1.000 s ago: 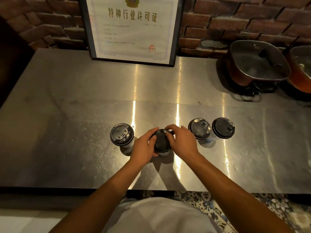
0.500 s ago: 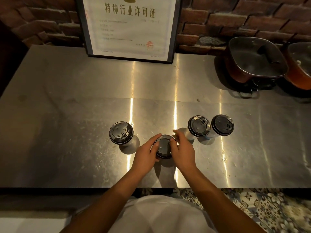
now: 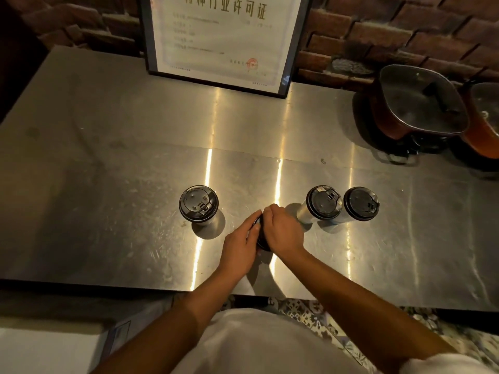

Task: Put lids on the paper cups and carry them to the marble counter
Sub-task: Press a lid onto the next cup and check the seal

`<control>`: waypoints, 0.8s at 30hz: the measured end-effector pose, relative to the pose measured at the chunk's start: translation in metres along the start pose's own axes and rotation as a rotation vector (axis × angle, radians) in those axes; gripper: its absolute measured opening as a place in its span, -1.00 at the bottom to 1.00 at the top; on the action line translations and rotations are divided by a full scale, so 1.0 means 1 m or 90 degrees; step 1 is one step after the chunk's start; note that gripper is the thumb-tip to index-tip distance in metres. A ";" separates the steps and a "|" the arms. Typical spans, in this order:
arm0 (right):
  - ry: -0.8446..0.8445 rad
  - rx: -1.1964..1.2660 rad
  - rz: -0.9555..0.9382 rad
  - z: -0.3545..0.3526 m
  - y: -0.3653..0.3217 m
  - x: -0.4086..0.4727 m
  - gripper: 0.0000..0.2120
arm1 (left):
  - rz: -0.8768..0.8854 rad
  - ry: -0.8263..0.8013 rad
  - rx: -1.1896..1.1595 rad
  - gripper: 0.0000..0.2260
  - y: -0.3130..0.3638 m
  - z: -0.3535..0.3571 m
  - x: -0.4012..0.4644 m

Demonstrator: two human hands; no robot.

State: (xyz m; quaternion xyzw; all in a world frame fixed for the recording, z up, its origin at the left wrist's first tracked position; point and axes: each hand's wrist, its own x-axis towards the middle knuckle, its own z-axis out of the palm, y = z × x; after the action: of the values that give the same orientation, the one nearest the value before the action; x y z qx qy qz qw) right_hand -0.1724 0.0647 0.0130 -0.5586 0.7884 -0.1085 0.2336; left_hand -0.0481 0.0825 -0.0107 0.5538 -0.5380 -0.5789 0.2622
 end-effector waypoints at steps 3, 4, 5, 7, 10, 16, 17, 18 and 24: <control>-0.090 -0.025 -0.023 -0.009 -0.005 0.005 -0.65 | 0.005 0.002 -0.006 -0.67 -0.005 -0.002 0.001; -0.075 -0.043 -0.016 -0.006 -0.005 0.006 -0.64 | 0.005 0.003 -0.013 -0.67 -0.006 -0.001 0.000; -0.020 -0.058 -0.011 -0.005 -0.003 0.004 -0.63 | 0.012 -0.006 -0.011 -0.67 0.000 0.001 0.002; 0.073 -0.047 0.010 0.009 -0.007 0.000 -0.62 | -0.009 0.010 -0.024 -0.67 -0.001 0.000 0.000; 0.075 -0.050 -0.025 0.009 -0.007 -0.005 -0.46 | -0.019 0.019 -0.017 -0.65 0.003 0.003 -0.006; -0.013 -0.082 0.007 0.000 -0.004 -0.001 -0.63 | -0.018 0.018 -0.025 -0.67 0.008 -0.001 -0.007; -0.045 -0.090 0.010 -0.001 -0.003 0.000 -0.62 | -0.035 0.021 -0.033 -0.68 0.008 0.000 -0.007; -0.061 -0.071 0.024 -0.003 -0.004 0.002 -0.59 | -0.044 0.019 -0.034 -0.70 0.009 0.000 -0.007; -0.103 0.123 0.165 -0.017 0.002 0.001 -0.59 | -0.115 0.035 -0.039 -0.73 0.019 -0.007 -0.006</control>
State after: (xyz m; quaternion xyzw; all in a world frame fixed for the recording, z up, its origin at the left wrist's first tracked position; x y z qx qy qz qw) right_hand -0.1824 0.0631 0.0269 -0.4341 0.8185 -0.1071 0.3607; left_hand -0.0454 0.0800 0.0100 0.6074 -0.4604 -0.6011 0.2403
